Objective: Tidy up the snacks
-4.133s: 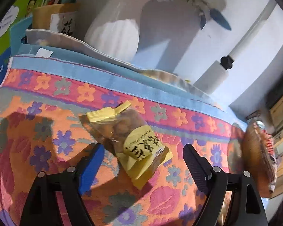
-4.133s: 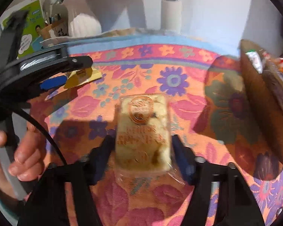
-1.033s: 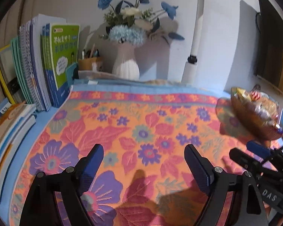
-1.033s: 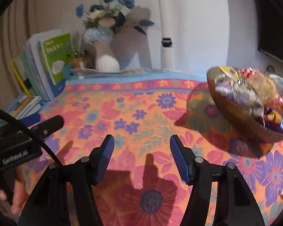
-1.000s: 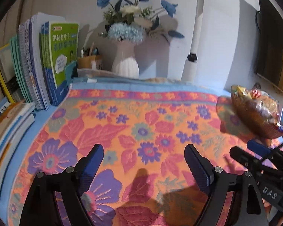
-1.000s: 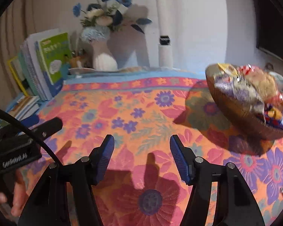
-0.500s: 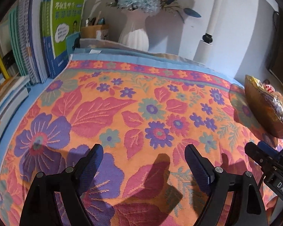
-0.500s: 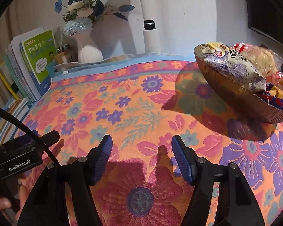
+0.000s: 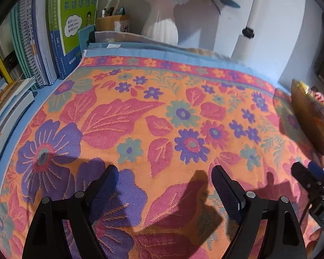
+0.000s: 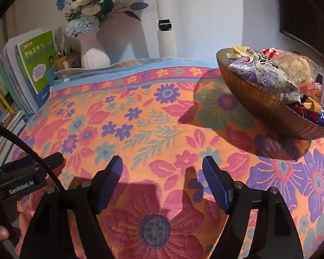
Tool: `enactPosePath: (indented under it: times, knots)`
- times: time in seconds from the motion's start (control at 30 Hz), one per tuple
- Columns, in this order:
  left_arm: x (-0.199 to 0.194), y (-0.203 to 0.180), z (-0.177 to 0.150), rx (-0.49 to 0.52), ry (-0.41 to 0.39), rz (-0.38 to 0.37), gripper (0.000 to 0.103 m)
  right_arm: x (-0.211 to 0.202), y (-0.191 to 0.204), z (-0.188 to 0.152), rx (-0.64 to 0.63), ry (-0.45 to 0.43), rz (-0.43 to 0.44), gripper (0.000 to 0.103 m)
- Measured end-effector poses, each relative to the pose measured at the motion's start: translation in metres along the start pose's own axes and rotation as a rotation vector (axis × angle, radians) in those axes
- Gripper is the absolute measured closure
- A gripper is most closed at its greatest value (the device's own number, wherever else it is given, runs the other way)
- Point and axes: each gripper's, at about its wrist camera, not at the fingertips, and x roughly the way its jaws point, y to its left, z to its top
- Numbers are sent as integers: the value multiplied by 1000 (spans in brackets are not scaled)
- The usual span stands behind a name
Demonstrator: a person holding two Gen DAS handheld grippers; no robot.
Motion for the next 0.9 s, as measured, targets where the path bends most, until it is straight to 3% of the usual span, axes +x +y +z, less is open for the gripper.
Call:
enactPosePath:
  times: [0.17, 0.4, 0.53, 0.6, 0.7, 0.9]
  knots:
    - [3, -4, 0, 26, 11, 37, 16, 5, -2, 1, 12, 25, -9, 27]
    - [15, -13, 6, 64, 60, 68, 0, 20, -10, 4, 49, 103, -47, 27]
    - [18, -12, 7, 58, 65, 68, 0, 28, -8, 8, 0, 145, -74, 26]
    - [18, -12, 7, 56, 67, 64, 0, 33, -3, 9, -71, 167, -105, 19]
    - [18, -12, 7, 56, 68, 64, 0, 35, -4, 9, -106, 183, -116, 1]
    - [19, -11, 7, 41, 57, 67, 0, 37, -12, 6, -89, 195, -83, 0]
